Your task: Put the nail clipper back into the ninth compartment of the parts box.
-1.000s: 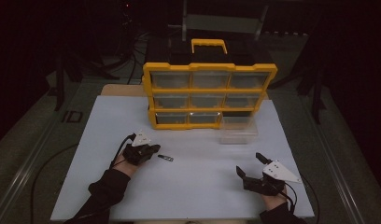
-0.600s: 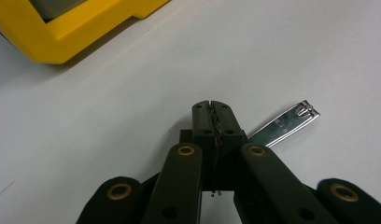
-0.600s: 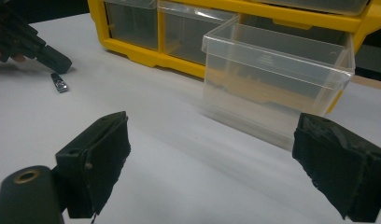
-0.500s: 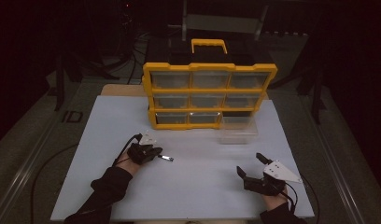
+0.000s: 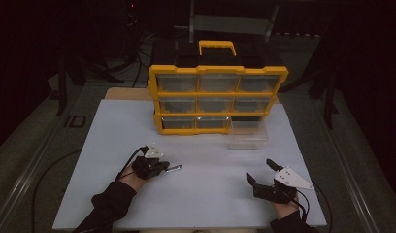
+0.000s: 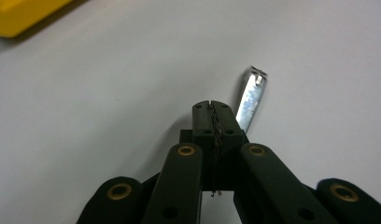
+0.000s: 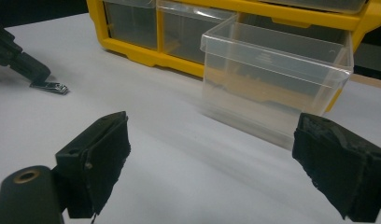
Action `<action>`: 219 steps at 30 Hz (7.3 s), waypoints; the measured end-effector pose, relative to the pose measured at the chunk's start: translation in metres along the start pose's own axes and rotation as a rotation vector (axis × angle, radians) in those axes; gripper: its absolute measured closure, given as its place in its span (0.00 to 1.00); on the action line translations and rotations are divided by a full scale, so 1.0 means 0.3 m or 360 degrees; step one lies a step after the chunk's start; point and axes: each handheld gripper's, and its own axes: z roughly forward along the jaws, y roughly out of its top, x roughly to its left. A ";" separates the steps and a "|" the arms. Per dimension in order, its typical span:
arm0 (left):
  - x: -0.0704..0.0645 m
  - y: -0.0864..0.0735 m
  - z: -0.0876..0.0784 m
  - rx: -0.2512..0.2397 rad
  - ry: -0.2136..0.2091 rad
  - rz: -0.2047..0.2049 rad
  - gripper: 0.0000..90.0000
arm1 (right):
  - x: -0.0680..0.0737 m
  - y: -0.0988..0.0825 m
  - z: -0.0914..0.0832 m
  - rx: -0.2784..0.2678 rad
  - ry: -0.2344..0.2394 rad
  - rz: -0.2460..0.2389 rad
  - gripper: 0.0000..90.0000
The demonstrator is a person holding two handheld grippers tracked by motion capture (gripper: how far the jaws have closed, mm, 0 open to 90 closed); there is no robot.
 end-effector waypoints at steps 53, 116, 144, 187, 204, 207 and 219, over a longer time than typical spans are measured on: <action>-0.117 -0.009 -0.202 -0.0172 -0.0023 -0.0309 0.00 | -0.001 0.001 -0.003 0.0002 0.0001 0.0002 0.12; -0.128 0.093 0.073 -0.0011 0.0197 -0.0463 0.63 | -0.005 -0.003 -0.005 0.0000 0.0026 -0.0007 0.12; -0.071 0.114 0.075 0.0109 0.0101 -0.0437 0.89 | 0.000 -0.004 0.000 0.0007 0.0028 -0.0020 0.12; -0.045 0.292 -0.076 -0.0037 -0.0557 0.0243 0.89 | 0.000 -0.001 0.000 -0.0006 0.0033 -0.0011 0.12; -0.064 0.428 -0.123 -0.0191 -0.0560 0.0341 0.89 | 0.000 -0.001 0.001 -0.0006 0.0037 -0.0007 0.12; -0.070 0.456 -0.129 -0.0220 -0.0577 0.0363 0.89 | 0.000 -0.001 0.001 -0.0008 0.0039 -0.0008 0.12; -0.107 0.572 -0.144 -0.0289 -0.0626 0.0447 0.89 | -0.001 -0.002 0.000 -0.0014 0.0039 -0.0005 0.12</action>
